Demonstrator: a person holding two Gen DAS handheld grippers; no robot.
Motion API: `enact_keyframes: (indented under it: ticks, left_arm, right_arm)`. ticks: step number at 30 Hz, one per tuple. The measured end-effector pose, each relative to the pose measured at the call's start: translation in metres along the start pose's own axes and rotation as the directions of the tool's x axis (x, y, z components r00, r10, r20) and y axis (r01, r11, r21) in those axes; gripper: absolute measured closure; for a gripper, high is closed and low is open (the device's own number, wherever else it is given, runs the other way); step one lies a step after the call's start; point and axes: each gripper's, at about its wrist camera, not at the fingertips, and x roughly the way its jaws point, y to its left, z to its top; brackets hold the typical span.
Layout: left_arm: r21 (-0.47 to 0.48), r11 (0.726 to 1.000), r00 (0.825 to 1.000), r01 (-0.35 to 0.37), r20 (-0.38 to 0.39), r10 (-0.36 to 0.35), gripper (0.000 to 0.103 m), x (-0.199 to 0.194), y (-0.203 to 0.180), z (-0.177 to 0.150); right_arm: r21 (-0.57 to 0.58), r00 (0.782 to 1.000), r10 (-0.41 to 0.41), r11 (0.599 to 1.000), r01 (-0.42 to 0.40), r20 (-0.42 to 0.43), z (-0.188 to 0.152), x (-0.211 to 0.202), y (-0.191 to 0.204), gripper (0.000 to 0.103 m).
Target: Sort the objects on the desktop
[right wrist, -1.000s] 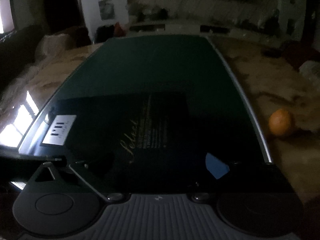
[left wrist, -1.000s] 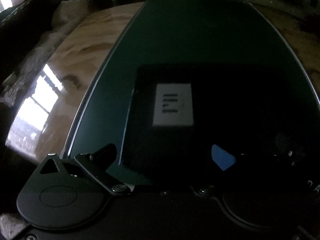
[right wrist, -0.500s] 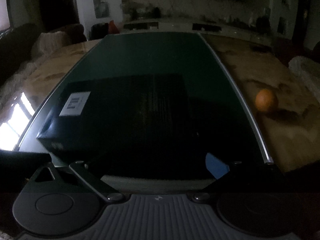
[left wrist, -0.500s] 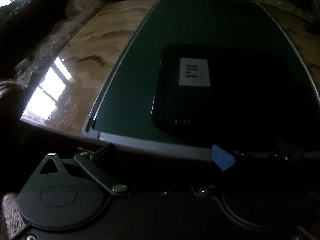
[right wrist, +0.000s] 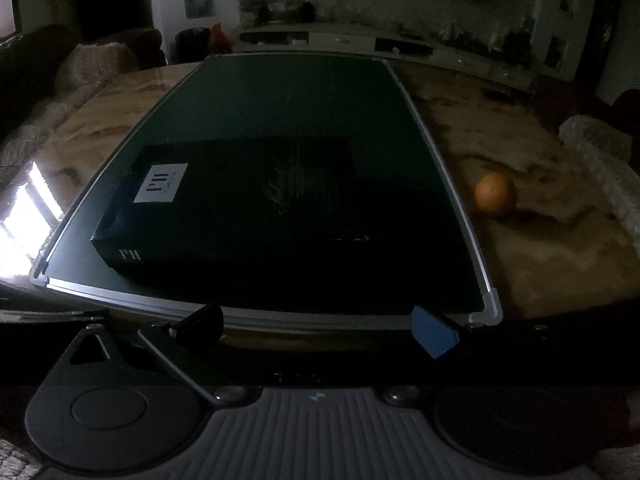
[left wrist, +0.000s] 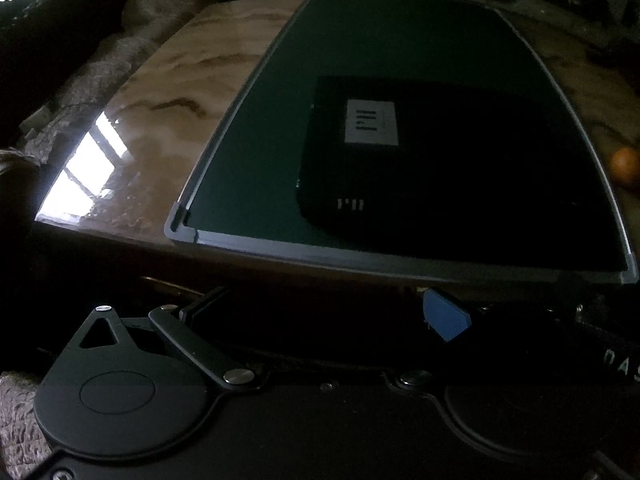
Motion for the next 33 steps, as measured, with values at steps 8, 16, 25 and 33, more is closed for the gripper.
enact_keyframes:
  ticks: [8,16,25,33]
  left_arm:
    - [-0.027,1.0,1.0,0.008,0.018,-0.007,0.0,-0.012,0.008,-0.005]
    - [-0.035,0.999,0.999,0.01,0.031,-0.009,0.0,-0.018,0.007,-0.004]
    - [-0.025,1.0,0.999,0.007,0.038,-0.006,0.0,-0.017,0.0,0.004]
    - [-0.026,1.0,1.0,-0.001,0.025,0.002,0.0,-0.01,-0.002,0.01]
  right_arm:
    - [-0.011,1.0,0.0,1.0,0.0,-0.011,0.002,-0.004,0.003,0.0]
    - [-0.007,0.999,0.007,1.0,-0.007,-0.034,0.006,-0.008,0.001,0.0]
    - [0.007,0.998,0.015,1.0,-0.015,-0.055,0.014,0.001,-0.003,0.0]
    - [0.013,0.997,0.02,1.0,-0.019,-0.07,0.017,0.01,-0.004,0.0]
